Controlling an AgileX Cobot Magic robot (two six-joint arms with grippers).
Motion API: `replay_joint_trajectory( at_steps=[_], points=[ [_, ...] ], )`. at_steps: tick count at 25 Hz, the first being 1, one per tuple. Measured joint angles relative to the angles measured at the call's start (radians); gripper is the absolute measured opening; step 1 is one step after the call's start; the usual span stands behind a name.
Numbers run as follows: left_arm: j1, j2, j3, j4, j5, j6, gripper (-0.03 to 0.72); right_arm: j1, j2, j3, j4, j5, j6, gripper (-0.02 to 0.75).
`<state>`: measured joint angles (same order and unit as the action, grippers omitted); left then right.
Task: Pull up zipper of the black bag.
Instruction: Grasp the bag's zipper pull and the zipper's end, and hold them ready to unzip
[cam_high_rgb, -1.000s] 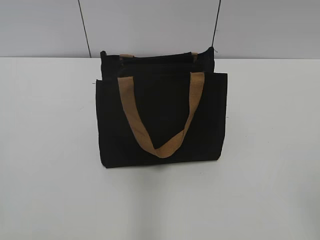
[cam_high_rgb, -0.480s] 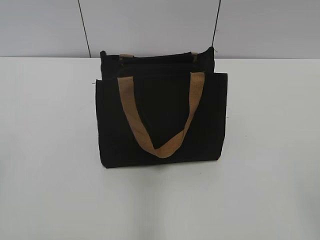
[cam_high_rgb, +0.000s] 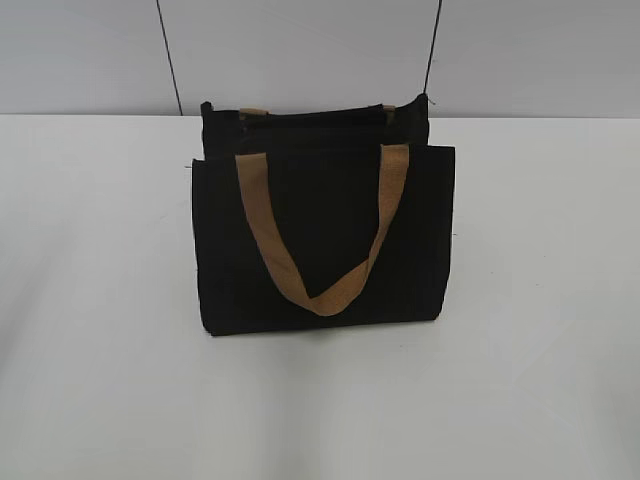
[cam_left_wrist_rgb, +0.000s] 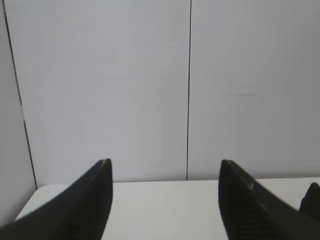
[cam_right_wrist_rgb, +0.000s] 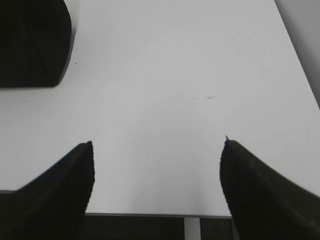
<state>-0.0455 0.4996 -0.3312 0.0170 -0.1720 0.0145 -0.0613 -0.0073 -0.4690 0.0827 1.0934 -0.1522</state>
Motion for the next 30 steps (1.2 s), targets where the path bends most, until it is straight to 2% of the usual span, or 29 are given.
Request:
replay_joint_trajectory(
  at_steps=[4,7,11,13,16,22,25,30],
  points=[
    [0.000,0.323,0.009,0.044,-0.192,-0.005,0.473,0.000,0.000,0.000,0.000,0.000,0.000,0.595],
    [0.001,0.556,0.013,0.118,-0.264,-0.089,0.445,0.000,0.000,0.000,0.000,0.000,0.000,0.595],
    [0.001,0.774,0.014,0.436,-0.466,-0.327,0.409,0.000,0.000,0.000,0.000,0.000,0.000,0.595],
    [0.001,0.857,0.001,0.583,-0.565,-0.402,0.396,0.000,0.000,0.000,0.000,0.000,0.000,0.595],
    [0.001,0.966,-0.050,0.787,-0.635,-0.440,0.389,0.000,0.000,0.000,0.001,0.000,0.000,0.595],
    [0.001,1.155,-0.188,1.074,-0.687,-0.452,0.380,0.000,0.000,0.000,0.001,0.000,0.000,0.595],
    [0.001,1.256,-0.250,1.123,-0.743,-0.452,0.379,0.000,0.000,0.000,0.001,0.000,0.000,0.595],
    [0.001,1.412,-0.345,1.147,-0.855,-0.451,0.378,0.000,0.000,0.000,0.001,0.000,0.000,0.595]
  ],
)
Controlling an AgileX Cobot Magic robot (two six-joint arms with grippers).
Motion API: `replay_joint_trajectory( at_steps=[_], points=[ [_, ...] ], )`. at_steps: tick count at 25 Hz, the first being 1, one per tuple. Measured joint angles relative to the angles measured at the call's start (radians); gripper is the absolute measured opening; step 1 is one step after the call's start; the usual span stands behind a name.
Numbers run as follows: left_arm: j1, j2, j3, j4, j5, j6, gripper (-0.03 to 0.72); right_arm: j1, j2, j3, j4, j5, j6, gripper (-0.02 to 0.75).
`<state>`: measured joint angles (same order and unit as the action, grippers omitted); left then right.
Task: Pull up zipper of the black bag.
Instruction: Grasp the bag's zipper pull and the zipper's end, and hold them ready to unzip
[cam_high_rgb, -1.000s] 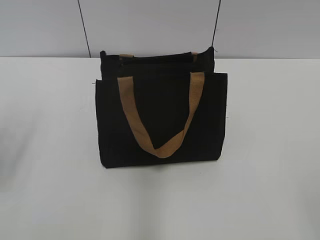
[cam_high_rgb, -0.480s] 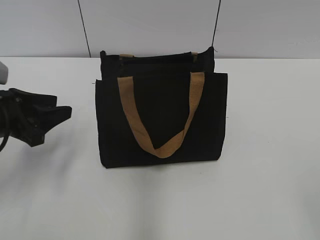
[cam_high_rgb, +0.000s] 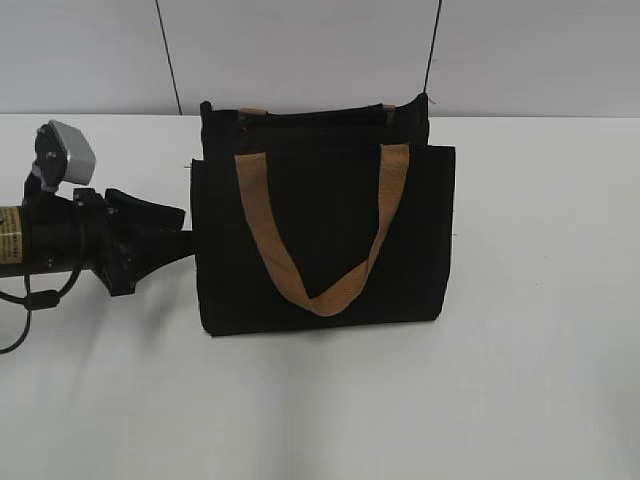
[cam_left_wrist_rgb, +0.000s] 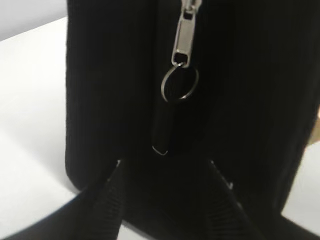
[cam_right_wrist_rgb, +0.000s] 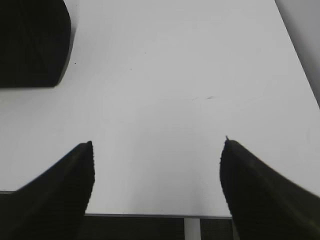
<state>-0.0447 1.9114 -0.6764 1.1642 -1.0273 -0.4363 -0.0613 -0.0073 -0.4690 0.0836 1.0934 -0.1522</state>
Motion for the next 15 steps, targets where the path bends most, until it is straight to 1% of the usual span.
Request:
replay_joint_trajectory(
  at_steps=[3,11,13,15],
  points=[
    [-0.012,0.070,-0.045,0.001,-0.048,0.002,0.364,0.000,0.000,0.000,0.000,0.000,0.000,0.595],
    [-0.063,0.188,-0.150,-0.021,-0.096,0.002,0.337,0.000,0.000,0.000,0.000,0.000,0.000,0.595],
    [-0.073,0.213,-0.167,-0.039,-0.104,0.003,0.288,0.000,0.000,0.000,0.000,0.000,0.000,0.595],
    [-0.080,0.223,-0.168,-0.059,-0.103,0.003,0.196,0.000,0.000,0.000,0.000,0.000,0.000,0.595]
  ],
)
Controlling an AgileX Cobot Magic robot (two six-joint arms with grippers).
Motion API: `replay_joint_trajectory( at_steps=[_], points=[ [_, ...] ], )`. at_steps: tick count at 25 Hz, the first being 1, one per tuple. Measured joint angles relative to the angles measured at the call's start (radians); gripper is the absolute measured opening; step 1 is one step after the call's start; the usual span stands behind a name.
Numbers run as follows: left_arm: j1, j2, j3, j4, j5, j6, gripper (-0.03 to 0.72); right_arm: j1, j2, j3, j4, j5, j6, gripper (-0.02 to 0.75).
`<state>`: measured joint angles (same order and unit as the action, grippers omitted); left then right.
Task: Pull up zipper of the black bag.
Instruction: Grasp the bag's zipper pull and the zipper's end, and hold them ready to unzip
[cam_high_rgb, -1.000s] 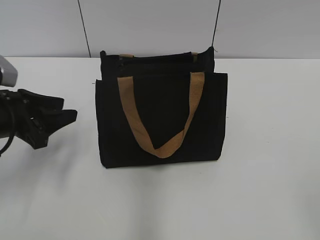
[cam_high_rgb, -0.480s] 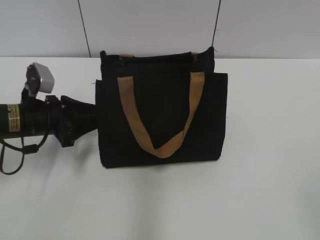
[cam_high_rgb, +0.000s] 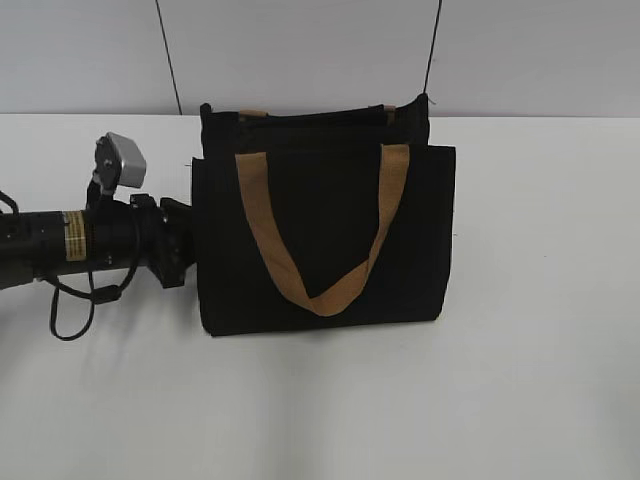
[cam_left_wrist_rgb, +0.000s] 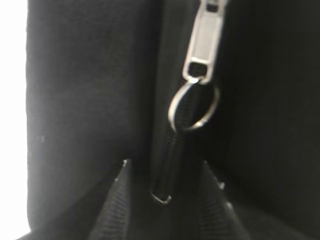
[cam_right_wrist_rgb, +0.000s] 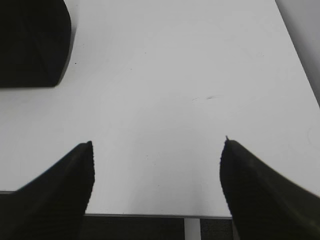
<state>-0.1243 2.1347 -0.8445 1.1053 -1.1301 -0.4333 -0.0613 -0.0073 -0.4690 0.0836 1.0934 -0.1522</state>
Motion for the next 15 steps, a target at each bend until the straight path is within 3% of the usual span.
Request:
replay_joint_trajectory(
  at_steps=[3,9,15],
  points=[
    [-0.002,0.000,0.000,-0.001,0.004,0.000,0.036,0.000,0.000,0.000,0.000,0.000,0.000,0.595],
    [-0.002,-0.070,0.011,-0.001,0.034,0.000,0.026,0.000,0.000,0.000,0.000,0.000,0.000,0.595],
    [-0.002,-0.264,0.013,-0.002,0.213,0.000,0.025,0.000,0.000,0.000,0.000,0.000,0.000,0.595]
  ],
)
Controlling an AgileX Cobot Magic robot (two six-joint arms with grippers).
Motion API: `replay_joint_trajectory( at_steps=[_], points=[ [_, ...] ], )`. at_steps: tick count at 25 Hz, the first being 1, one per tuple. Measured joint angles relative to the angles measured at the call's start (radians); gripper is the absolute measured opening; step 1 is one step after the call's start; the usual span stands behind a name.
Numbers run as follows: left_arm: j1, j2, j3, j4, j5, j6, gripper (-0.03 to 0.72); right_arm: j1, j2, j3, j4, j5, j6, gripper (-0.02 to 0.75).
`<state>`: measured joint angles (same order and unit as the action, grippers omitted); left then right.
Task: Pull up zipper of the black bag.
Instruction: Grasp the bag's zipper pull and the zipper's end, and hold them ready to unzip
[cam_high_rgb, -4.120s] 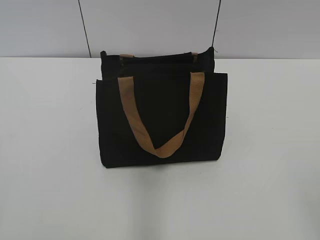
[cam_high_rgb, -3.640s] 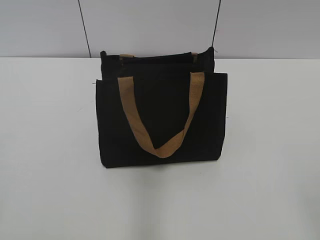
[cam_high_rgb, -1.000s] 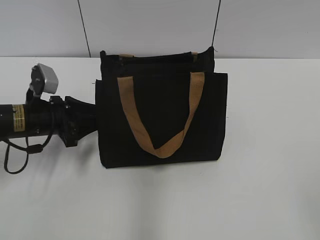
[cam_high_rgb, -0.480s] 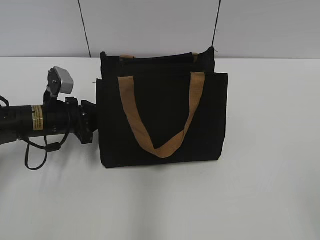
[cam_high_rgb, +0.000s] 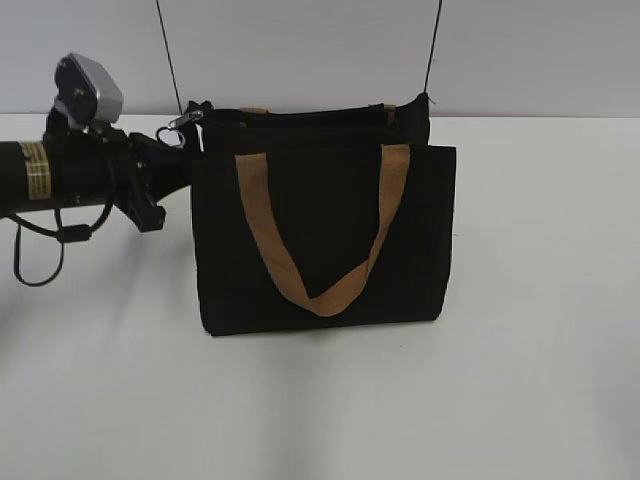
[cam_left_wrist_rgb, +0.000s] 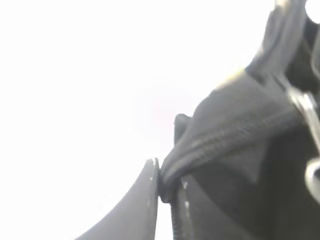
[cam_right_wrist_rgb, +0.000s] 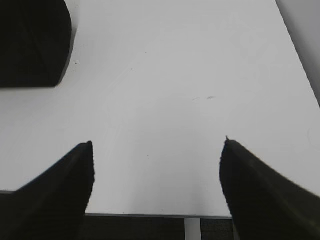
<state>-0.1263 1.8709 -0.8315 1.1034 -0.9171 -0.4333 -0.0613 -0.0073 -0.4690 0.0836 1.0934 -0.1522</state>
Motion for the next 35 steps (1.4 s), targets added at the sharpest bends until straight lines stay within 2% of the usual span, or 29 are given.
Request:
replay_joint_trajectory(
  at_steps=[5,8,14,23,30,35],
  points=[
    [0.000,-0.168,0.000,0.000,0.144,-0.005,0.025,0.000,0.000,0.000,0.000,0.000,0.000,0.595],
    [0.000,-0.228,0.000,0.014,0.194,-0.058,0.023,0.000,0.000,0.000,0.001,0.000,0.000,0.595],
    [-0.001,-0.274,0.000,0.089,0.217,-0.189,0.023,0.000,0.000,0.000,0.002,0.000,0.000,0.595],
    [-0.001,-0.300,0.000,0.095,0.239,-0.273,0.022,0.000,0.005,-0.007,0.036,-0.005,0.021,0.595],
    [-0.001,-0.300,0.000,0.096,0.233,-0.290,0.022,0.000,0.238,-0.075,0.153,-0.186,0.031,0.595],
    [-0.001,-0.300,0.000,0.096,0.232,-0.292,0.022,0.000,0.432,-0.118,0.266,-0.295,-0.032,0.595]
  ],
)
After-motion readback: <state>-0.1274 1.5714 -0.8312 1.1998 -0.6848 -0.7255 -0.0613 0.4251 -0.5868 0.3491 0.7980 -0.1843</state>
